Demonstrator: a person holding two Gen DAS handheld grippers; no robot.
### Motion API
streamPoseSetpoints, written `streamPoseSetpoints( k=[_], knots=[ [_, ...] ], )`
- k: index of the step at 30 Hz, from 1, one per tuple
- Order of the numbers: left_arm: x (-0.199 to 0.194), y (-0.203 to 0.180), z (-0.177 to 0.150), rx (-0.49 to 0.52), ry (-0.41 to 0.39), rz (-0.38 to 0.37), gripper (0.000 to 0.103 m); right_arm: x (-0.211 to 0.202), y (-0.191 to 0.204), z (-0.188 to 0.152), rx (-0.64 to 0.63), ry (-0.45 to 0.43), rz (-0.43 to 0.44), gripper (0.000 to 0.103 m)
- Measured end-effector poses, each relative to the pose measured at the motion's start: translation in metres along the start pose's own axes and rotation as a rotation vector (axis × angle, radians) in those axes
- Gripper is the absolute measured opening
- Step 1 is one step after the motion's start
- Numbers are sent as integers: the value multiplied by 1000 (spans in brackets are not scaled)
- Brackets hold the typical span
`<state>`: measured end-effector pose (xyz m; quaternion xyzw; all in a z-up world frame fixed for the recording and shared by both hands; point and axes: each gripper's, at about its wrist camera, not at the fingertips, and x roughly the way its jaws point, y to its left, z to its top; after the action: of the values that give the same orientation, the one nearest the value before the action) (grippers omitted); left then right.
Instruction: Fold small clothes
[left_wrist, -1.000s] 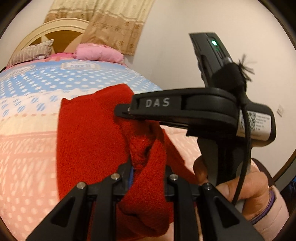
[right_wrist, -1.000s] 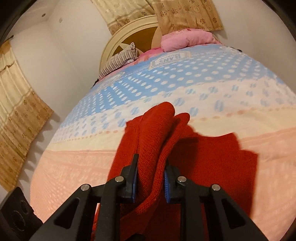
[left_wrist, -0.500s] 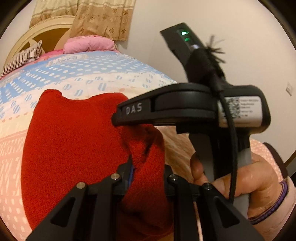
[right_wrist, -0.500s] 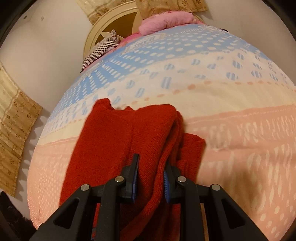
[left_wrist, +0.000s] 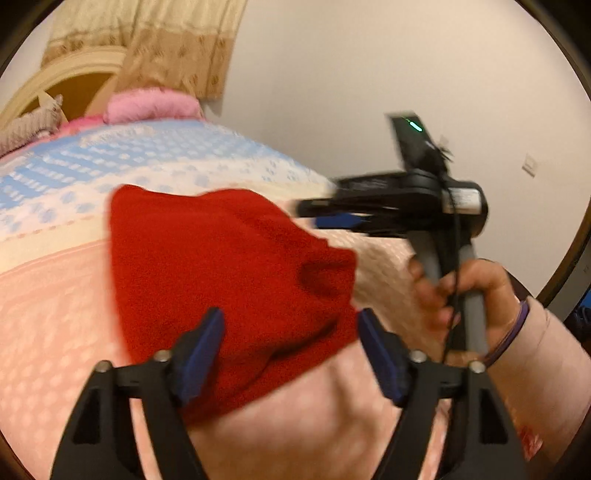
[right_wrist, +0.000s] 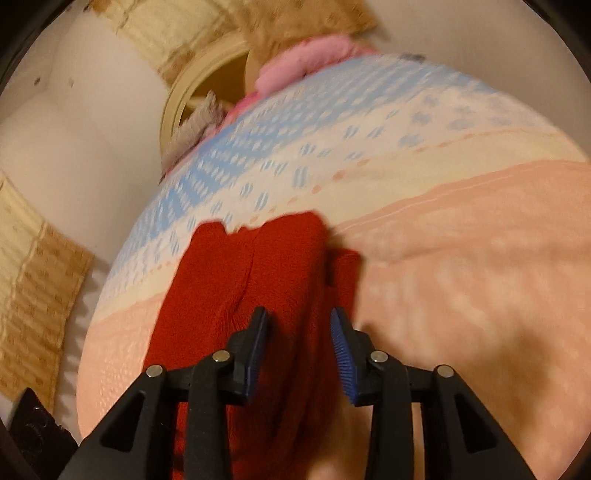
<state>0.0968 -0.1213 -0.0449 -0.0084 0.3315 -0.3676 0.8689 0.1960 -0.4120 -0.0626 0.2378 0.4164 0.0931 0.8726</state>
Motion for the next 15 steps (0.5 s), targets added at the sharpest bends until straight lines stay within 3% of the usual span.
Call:
streamPoseSetpoints(
  k=[3, 8, 12, 15],
  knots=[
    [-26, 26, -19, -67, -3, 51, 83, -39, 1, -23, 29, -53, -11, 37],
    [-36, 58, -31, -200, 26, 98, 83, -71, 29, -60, -7, -67, 19, 37],
    [-35, 47, -41, -136, 48, 170, 83, -82, 69, -81, -163, -99, -70, 51],
    [-21, 37, -41, -57, 66, 221, 83, -77, 99, -88, -317, -95, -133, 53]
  ],
)
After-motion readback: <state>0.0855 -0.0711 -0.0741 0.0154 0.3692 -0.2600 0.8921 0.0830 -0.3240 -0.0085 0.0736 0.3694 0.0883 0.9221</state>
